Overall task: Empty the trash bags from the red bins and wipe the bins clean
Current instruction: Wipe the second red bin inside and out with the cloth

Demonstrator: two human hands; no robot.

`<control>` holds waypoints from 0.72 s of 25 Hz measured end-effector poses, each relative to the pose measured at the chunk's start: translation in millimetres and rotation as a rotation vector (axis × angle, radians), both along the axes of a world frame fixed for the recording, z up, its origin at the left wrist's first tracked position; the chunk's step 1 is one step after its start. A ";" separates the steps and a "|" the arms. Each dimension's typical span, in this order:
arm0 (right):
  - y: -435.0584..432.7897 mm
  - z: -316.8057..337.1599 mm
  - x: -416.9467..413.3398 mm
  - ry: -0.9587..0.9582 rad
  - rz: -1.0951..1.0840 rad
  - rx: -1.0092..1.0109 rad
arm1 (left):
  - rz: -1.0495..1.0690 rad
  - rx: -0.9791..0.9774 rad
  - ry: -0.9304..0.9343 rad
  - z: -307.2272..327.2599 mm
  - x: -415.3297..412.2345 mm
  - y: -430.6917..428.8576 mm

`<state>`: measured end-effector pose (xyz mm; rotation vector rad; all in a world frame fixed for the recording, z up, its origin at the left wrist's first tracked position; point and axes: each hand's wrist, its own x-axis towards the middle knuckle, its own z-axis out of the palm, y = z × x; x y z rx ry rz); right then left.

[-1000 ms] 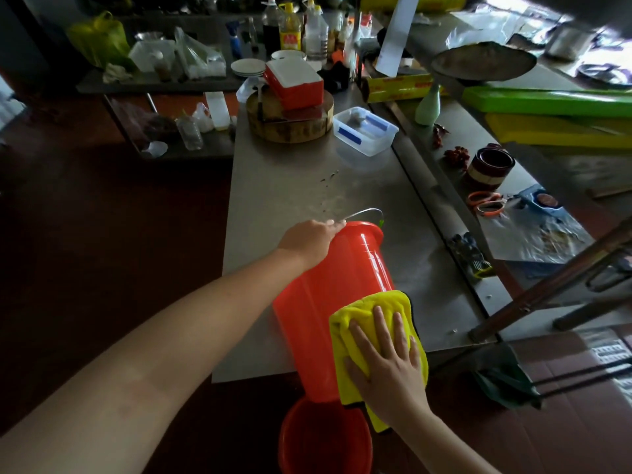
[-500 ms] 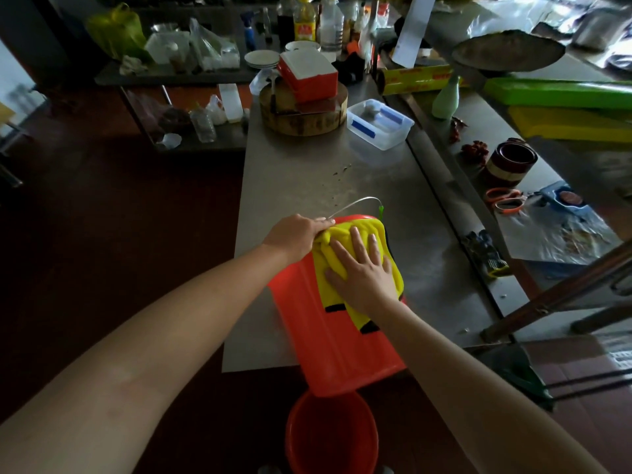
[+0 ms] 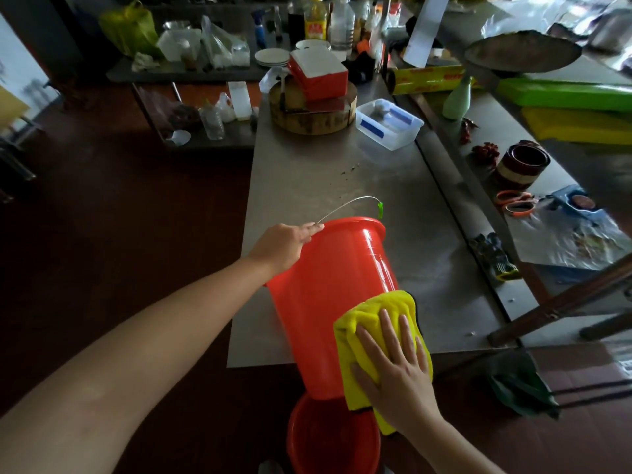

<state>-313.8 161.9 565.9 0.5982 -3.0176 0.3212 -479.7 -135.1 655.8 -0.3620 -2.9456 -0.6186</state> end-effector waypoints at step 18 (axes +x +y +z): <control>-96.2 35.8 -106.1 -0.056 0.036 -0.056 | 0.124 0.056 0.047 -34.1 54.4 -58.1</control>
